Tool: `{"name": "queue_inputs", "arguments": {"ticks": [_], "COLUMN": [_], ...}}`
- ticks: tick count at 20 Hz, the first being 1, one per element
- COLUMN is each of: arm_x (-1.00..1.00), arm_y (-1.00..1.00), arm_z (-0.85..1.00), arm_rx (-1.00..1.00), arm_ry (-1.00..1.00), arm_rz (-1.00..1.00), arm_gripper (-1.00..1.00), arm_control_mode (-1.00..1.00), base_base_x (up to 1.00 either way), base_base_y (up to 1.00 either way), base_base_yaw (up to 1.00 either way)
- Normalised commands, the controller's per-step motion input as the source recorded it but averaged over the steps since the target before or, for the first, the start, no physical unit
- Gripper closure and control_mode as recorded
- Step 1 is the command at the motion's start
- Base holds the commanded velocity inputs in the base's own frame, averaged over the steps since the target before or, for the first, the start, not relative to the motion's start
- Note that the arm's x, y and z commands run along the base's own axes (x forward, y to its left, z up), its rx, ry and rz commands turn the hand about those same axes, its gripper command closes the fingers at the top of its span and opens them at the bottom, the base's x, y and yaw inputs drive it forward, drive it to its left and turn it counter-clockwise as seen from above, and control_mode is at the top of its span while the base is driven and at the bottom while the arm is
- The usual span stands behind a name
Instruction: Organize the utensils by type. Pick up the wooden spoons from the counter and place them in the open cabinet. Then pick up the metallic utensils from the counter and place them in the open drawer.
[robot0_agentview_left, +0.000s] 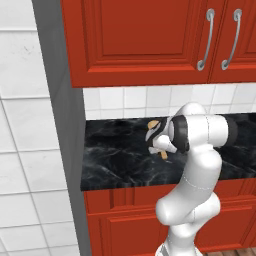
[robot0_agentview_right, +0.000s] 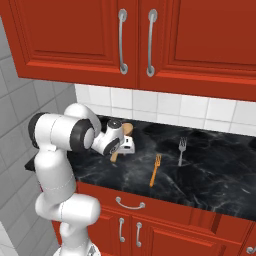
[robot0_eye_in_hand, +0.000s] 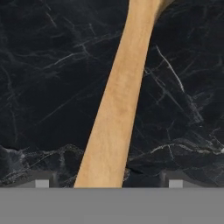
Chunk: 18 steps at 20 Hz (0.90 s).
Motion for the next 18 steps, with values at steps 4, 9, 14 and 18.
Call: {"name": "queue_inputs", "arguments": {"ticks": [4,9,14,18], "arm_x": [-0.26,-0.36,-0.41,-0.42], "arm_y": [-0.1,-0.16,-0.08,-0.04], "arm_z": [-0.21,-0.09,0.23,0.54], "arm_rx": [0.0,0.0,0.0,0.0], "arm_ry": [0.0,0.0,0.02,0.0], "arm_rz": [0.01,0.08,0.11,0.25], "arm_gripper": [1.0,1.0,1.0,1.0], "arm_control_mode": [-1.0,-1.0,-1.0,-1.0], "base_base_x": [0.0,0.0,0.0,0.0], "base_base_y": [0.0,0.0,0.0,0.0], "base_base_yaw": [0.0,0.0,0.0,0.0]}}
